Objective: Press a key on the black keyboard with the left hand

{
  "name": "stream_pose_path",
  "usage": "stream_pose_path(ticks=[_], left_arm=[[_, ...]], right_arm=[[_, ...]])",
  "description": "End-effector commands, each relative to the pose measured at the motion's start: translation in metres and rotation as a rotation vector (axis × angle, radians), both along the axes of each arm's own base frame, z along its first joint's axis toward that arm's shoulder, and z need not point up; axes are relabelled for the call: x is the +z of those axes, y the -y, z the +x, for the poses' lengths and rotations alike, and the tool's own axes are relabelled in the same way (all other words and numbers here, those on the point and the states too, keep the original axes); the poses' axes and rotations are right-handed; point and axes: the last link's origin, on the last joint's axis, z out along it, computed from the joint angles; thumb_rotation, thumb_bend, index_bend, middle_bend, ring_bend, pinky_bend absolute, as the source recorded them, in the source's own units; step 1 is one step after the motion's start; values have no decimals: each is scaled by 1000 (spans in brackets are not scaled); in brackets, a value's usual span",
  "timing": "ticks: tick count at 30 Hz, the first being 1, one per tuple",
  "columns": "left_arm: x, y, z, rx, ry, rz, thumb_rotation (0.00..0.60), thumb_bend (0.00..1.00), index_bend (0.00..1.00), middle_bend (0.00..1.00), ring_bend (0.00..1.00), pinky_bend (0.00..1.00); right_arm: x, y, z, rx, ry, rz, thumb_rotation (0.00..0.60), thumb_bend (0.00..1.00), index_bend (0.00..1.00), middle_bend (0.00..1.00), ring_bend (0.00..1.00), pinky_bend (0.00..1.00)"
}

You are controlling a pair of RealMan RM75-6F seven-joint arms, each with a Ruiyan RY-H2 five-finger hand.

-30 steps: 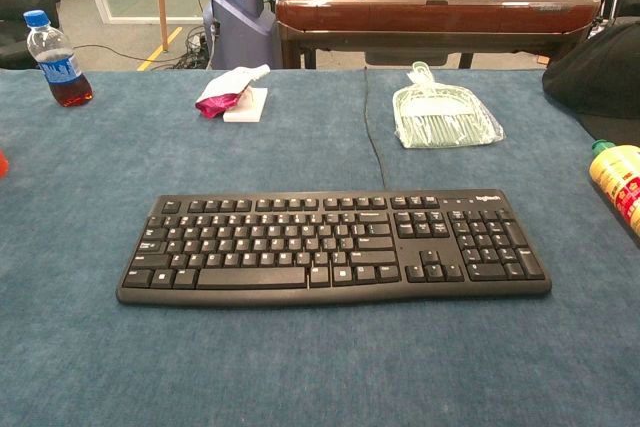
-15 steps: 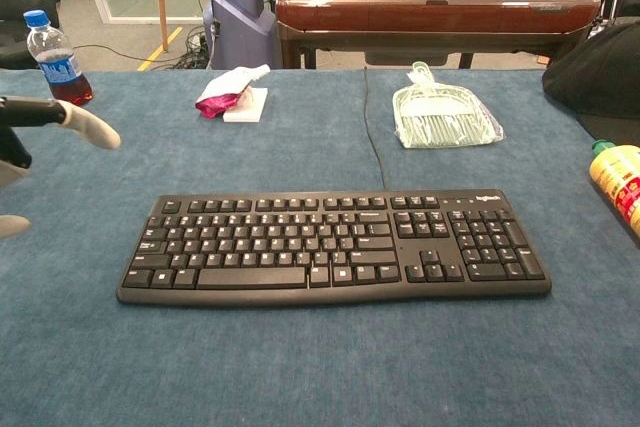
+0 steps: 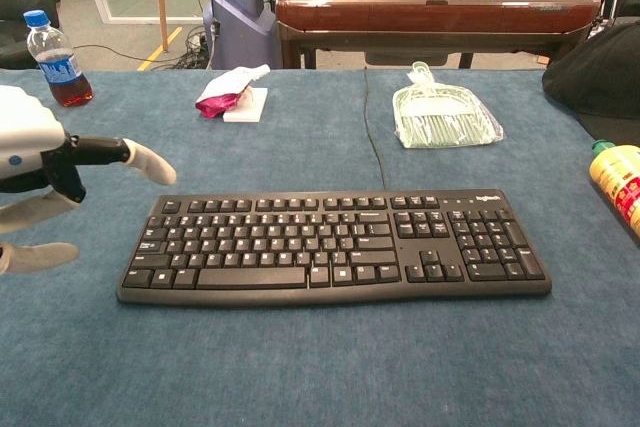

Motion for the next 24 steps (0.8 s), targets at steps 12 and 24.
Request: stream_pose_path(ticks=[12, 24], left_arm=[[-16, -6, 6, 7, -47, -37, 600, 305, 182, 888, 966, 1000], [-31, -3, 1, 27, -69, -58, 600, 305, 173, 889, 967, 1000]], right_arm=[[1, -1, -2, -8, 1, -5, 600, 41, 242, 175, 222, 516], [1, -2, -6, -20, -1, -1, 600, 41, 241, 175, 222, 517]])
